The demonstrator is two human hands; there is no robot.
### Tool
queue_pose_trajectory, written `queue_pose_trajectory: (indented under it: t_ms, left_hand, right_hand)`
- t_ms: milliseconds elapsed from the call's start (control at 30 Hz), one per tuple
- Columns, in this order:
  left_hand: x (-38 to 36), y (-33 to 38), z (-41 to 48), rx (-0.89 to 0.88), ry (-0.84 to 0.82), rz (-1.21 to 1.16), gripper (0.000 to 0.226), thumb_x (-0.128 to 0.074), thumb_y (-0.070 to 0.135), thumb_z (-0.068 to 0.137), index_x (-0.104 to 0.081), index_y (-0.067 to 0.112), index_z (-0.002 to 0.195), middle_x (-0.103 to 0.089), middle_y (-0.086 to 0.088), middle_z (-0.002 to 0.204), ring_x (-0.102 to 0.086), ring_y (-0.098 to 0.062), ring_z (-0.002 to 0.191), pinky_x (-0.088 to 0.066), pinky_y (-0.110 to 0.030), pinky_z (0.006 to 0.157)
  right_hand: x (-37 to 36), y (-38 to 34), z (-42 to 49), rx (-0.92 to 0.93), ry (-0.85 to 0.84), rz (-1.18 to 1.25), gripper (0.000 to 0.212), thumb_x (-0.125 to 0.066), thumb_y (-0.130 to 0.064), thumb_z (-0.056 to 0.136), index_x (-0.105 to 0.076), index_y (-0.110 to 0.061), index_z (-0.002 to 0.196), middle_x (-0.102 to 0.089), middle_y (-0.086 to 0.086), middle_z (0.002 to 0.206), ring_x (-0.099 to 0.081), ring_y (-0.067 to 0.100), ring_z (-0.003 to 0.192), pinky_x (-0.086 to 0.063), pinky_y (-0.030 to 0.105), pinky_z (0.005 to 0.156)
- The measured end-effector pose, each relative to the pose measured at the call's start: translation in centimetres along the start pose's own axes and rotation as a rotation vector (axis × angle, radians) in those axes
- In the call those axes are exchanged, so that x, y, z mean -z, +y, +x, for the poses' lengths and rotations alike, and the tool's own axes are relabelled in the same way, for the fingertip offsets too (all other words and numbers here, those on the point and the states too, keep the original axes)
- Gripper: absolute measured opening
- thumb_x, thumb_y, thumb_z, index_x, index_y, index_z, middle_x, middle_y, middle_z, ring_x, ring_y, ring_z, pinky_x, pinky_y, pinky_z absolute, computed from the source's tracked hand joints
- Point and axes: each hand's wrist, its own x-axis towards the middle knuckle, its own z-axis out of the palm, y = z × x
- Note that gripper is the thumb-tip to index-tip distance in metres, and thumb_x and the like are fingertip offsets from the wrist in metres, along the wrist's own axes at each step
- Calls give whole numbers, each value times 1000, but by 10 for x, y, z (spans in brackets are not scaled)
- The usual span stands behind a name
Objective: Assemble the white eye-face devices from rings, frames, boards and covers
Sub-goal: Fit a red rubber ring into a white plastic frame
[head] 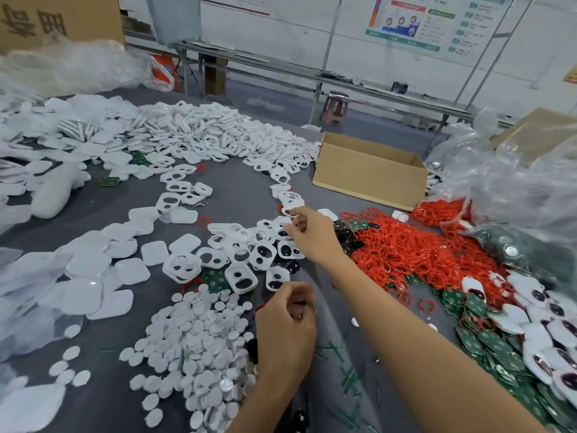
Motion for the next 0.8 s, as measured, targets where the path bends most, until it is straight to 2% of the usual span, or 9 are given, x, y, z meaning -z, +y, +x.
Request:
queue_pose_trajectory:
  t_ms: [67, 133, 200, 267, 333, 433, 567, 667, 800]
  left_hand:
    - [1, 1, -1, -3, -5, -4, 41, -53, -6, 77, -64, 34, 82, -71, 18, 79, -67, -4, 76, -59, -37, 76]
    - [1, 1, -1, -8, -7, -6, 42, -51, -6, 76, -63, 34, 81, -70, 19, 79, -68, -4, 75, -59, -38, 76]
    - [1, 1, -1, -13, -6, -11, 43, -52, -6, 77, -63, 34, 81, -71, 19, 80, -68, -4, 74, -59, -37, 76]
    - [0, 0, 0, -17, -2, -18, 42, -54, -7, 78, -63, 34, 82, -71, 19, 80, -67, -2, 72, -59, -36, 76]
    - [0, -1, 0, -25, 0, -14, 39, -58, -5, 81, -64, 34, 84, -71, 20, 80, -66, 0, 72, -59, -35, 76]
    - [0, -3, 0, -48, 0, -7, 35, -63, 0, 84, -64, 35, 84, -71, 19, 81, -67, -1, 74, -59, -35, 77]
    - [0, -4, 3, -46, 12, -14, 24, -67, 5, 86, -66, 29, 89, -71, 10, 84, -69, -8, 78, -59, -41, 78]
    - [0, -1, 1, -42, 28, -38, 18, -68, 9, 87, -67, 27, 88, -71, 8, 84, -69, -11, 78, -59, -42, 78]
    - [3, 4, -1, -62, 64, -63, 12, -67, 13, 89, -66, 25, 90, -70, 6, 84, -69, -13, 77, -59, -44, 76]
  right_hand:
    - [-1, -2, 1, -63, 13, 61, 41, -72, -10, 82, -59, -6, 121, -61, 7, 92, -55, 15, 78, -48, 25, 77]
    - [-4, -1, 2, -92, 0, 53, 44, -74, -8, 79, -61, -6, 120, -59, 6, 96, -53, 15, 80, -44, 22, 76]
    - [-7, 0, 1, -75, 0, -7, 33, -73, -8, 79, -68, -5, 112, -65, 7, 101, -54, 14, 83, -44, 22, 79]
    - [-9, 0, -2, -35, -15, -87, 17, -74, -7, 79, -74, -4, 96, -70, 10, 98, -56, 12, 77, -44, 21, 73]
    - [-8, 1, -6, 16, -12, -130, 13, -76, -5, 77, -75, -2, 90, -67, 13, 99, -58, 17, 80, -43, 23, 72]
    - [1, 2, -14, 70, 109, -84, 5, -71, 3, 77, -74, 5, 80, -65, 20, 97, -59, 30, 93, -44, 31, 80]
    - [23, 4, -26, 116, 261, -18, 6, -73, 2, 72, -73, 1, 66, -68, 19, 81, -60, 28, 91, -33, 19, 69]
    - [34, 11, -40, 103, 235, 15, 4, -77, 2, 67, -75, -1, 67, -69, 18, 83, -64, 26, 87, -45, 25, 75]
    - [43, 17, -62, 68, 203, 12, 3, -73, 3, 74, -75, 0, 74, -74, 14, 90, -61, 21, 114, -40, 19, 90]
